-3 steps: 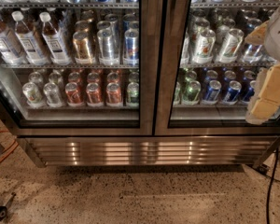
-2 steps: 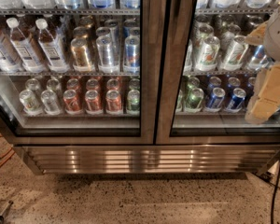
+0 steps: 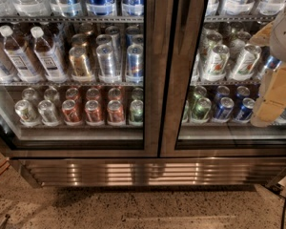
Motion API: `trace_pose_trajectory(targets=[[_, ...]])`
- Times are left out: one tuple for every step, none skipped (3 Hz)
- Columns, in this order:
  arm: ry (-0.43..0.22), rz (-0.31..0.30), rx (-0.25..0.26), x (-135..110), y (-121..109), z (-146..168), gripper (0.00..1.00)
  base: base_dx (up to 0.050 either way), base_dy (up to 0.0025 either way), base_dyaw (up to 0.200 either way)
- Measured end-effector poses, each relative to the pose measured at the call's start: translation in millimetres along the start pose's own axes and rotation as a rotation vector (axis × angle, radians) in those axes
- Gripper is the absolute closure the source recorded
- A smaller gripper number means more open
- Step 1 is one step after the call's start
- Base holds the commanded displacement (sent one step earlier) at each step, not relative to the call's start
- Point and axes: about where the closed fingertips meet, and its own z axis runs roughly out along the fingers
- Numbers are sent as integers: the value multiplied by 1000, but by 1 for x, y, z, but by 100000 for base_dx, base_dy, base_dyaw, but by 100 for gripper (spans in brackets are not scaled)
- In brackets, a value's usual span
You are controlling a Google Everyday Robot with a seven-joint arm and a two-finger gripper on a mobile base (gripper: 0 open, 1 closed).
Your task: Open right fridge door
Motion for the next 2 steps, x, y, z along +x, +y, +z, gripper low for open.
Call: trace_pose_trajectory(targets=[[1, 0, -4, -1, -1, 2, 0, 0, 0, 0], [-1, -14, -16, -6, 10, 13, 0, 0, 0, 0]])
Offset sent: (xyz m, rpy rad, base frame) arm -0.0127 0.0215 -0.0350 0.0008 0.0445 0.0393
